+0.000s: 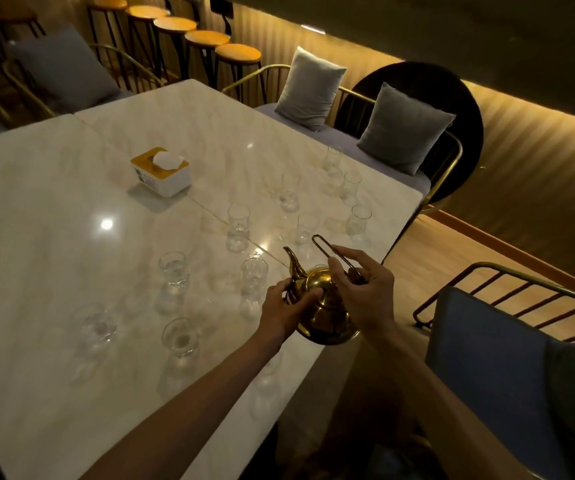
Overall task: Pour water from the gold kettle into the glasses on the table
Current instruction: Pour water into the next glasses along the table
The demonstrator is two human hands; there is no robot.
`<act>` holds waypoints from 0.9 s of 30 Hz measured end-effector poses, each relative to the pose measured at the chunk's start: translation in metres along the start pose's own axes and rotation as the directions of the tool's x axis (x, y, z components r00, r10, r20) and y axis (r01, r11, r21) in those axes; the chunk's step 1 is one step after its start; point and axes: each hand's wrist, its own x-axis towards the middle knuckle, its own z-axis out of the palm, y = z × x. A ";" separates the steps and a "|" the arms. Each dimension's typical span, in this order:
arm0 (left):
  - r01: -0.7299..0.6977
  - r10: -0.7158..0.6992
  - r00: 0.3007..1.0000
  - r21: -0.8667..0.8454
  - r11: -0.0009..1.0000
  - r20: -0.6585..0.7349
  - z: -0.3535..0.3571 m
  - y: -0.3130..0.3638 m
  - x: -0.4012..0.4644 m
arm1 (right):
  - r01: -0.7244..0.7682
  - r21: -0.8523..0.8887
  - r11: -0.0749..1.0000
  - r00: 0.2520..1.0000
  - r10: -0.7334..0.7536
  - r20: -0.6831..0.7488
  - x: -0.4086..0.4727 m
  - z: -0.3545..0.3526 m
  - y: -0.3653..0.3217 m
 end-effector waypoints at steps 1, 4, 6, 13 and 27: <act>0.007 -0.007 1.000 -0.003 1.000 0.001 -0.002 -0.003 0.006 | -0.013 -0.001 1.000 1.000 0.013 0.010 0.005 0.006 0.003; 0.040 -0.040 0.999 -0.014 0.999 0.010 -0.011 -0.010 0.025 | -0.035 -0.014 0.999 0.998 0.035 0.042 0.019 0.024 0.014; 0.059 -0.059 0.998 -0.019 0.998 0.013 -0.016 -0.013 0.032 | -0.040 -0.035 0.999 0.998 0.042 0.054 0.023 0.033 0.018; 0.127 -0.127 0.992 -0.063 0.990 0.019 -0.029 -0.034 0.059 | -0.117 -0.057 0.991 0.984 0.124 0.127 0.037 0.062 0.030; 0.252 -0.240 0.967 -0.202 0.946 0.085 -0.037 -0.039 0.068 | -0.140 -0.150 0.979 0.952 0.175 0.250 0.054 0.084 0.046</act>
